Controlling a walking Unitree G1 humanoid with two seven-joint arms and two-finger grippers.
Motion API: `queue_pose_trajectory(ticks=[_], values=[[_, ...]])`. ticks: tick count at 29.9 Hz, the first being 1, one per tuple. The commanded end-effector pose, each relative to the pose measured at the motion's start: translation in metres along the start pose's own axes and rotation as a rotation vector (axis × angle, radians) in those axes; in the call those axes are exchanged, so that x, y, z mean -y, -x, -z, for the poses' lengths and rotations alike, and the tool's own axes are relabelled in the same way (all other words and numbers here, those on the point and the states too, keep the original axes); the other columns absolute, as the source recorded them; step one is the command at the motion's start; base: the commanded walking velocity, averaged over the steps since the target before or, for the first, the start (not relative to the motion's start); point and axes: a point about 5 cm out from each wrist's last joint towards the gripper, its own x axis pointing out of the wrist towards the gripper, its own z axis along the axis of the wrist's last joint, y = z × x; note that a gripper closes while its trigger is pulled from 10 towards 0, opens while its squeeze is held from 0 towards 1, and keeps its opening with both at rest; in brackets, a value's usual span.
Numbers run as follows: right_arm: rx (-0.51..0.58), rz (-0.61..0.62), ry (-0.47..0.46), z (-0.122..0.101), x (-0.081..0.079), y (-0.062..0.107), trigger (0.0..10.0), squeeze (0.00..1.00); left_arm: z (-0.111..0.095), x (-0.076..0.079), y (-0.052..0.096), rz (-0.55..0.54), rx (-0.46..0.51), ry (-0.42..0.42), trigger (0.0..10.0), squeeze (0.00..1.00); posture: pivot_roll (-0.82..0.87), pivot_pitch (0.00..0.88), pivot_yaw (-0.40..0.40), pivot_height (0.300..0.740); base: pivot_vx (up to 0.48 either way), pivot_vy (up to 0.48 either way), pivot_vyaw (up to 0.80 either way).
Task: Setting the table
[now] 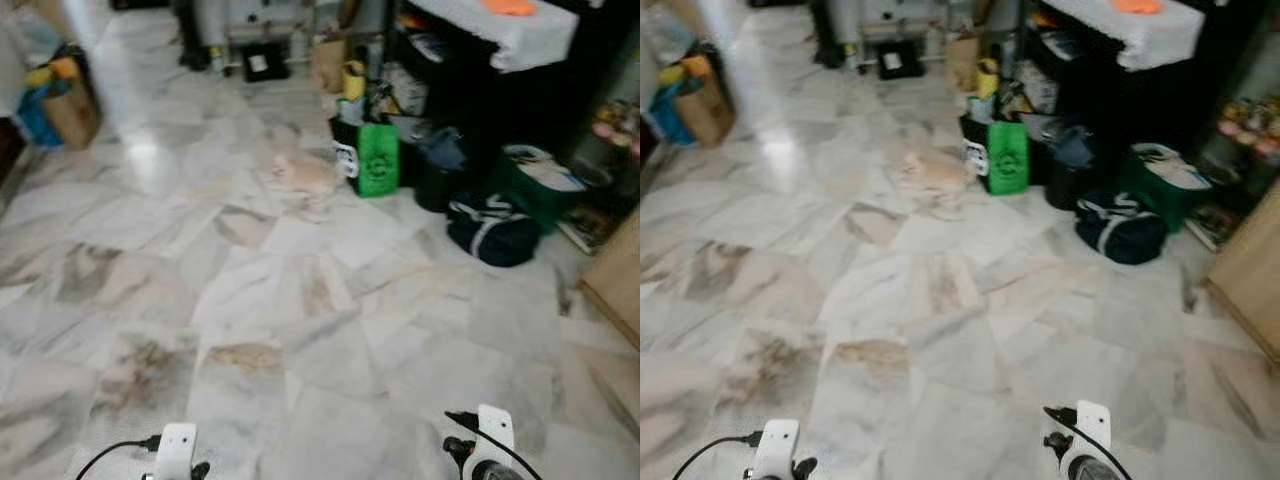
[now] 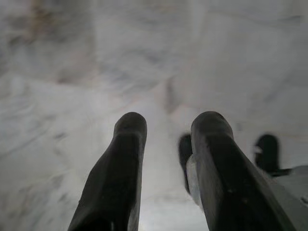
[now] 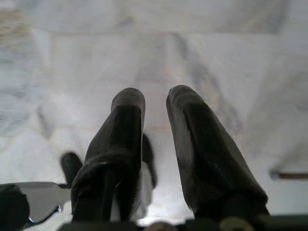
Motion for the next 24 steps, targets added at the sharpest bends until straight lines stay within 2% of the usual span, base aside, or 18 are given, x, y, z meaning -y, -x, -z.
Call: queue_pose_trajectory(ticks=[1,18,21,24], values=[[-0.007,-0.008,-0.001,0.0012,-0.0032,-0.0005,10.0,0.0,0.0029,-0.0054,0.001,-0.018,-0.009,-0.004,10.0,0.0,-0.03,0.028,-0.017,0.74,0.0,0.0,-0.74],[-0.022,-0.008,0.009,0.0041,-0.0034,-0.0003,10.0,0.0,0.0061,-0.0042,0.0011,-0.018,-0.035,-0.004,10.0,0.0,-0.03,0.031,-0.018,0.74,0.0,0.0,-0.74],[-0.022,-0.007,0.01,0.0045,-0.0033,-0.0002,10.0,0.0,0.0067,-0.0041,0.0012,-0.016,-0.037,0.009,10.0,0.0,-0.04,0.031,-0.017,0.74,0.0,0.409,-0.74],[-0.022,-0.008,0.011,0.0048,-0.0034,-0.0002,10.0,0.0,0.0055,-0.0041,0.0012,-0.012,-0.028,-0.028,10.0,0.0,-0.03,0.031,-0.016,0.74,0.0,0.129,-0.74]])
